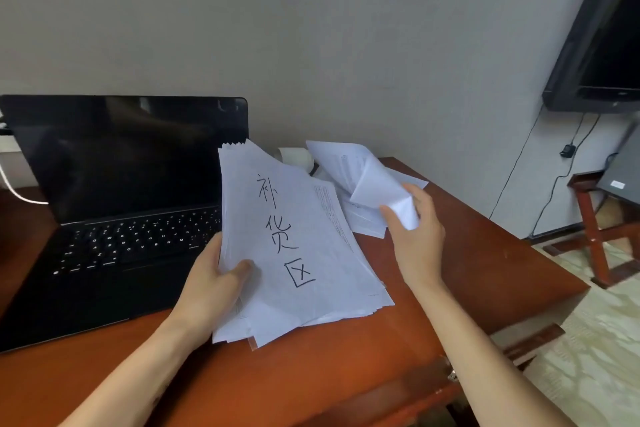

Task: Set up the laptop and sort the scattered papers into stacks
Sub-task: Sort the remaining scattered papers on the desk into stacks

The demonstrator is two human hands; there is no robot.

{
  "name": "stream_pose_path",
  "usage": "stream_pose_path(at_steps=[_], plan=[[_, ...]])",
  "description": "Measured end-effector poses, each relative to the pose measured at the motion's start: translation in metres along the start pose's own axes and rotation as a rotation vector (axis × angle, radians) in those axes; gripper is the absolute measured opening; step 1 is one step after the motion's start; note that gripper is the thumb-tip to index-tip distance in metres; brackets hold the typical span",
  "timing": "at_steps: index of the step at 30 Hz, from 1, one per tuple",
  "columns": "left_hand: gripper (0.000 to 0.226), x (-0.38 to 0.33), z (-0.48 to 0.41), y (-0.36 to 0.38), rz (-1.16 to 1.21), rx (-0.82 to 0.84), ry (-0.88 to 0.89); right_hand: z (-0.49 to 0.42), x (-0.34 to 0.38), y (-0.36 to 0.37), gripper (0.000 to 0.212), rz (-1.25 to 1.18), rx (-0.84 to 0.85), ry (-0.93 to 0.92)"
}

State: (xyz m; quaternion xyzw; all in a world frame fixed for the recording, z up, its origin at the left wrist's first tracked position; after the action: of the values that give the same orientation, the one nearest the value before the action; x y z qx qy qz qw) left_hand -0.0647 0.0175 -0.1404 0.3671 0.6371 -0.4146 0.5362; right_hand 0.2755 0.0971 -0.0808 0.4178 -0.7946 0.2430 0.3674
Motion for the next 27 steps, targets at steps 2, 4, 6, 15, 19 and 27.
stream_pose_path(at_steps=[2, 4, 6, 15, 19, 27], plan=[[0.04, 0.007, 0.002, 0.005, 0.012, 0.033, -0.039, 0.027, 0.018, 0.014, 0.047, -0.001, 0.178, -0.016], [0.039, 0.011, 0.003, 0.007, 0.017, 0.05, -0.061, 0.06, 0.025, 0.033, 0.055, 0.041, 0.433, -0.01], [0.037, 0.012, 0.004, 0.008, 0.02, 0.059, -0.064, 0.096, 0.024, 0.049, 0.062, 0.157, 0.719, -0.031], [0.036, 0.005, 0.01, 0.008, 0.047, 0.07, -0.039, 0.06, -0.022, 0.019, 0.05, 0.607, 0.522, 0.083], [0.025, -0.006, 0.015, 0.011, 0.044, 0.076, 0.037, 0.08, -0.016, 0.035, 0.057, 0.641, 0.643, -0.064], [0.029, -0.005, 0.014, 0.012, 0.023, 0.085, 0.034, 0.076, -0.007, 0.06, 0.05, 0.47, 0.701, 0.022]])
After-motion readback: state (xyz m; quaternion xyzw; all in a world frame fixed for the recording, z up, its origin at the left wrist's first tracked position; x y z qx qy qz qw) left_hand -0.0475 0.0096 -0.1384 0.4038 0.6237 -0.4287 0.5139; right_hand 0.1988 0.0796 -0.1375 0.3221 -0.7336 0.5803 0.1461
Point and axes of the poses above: each hand's wrist, its own z-axis away from the middle knuckle, its own y-axis out of the palm, x = y × z, the point moved 10 cm from there along -z, towards the middle knuckle, and after that the axes turned 7 degrees about -x, right-handed, at the moved point
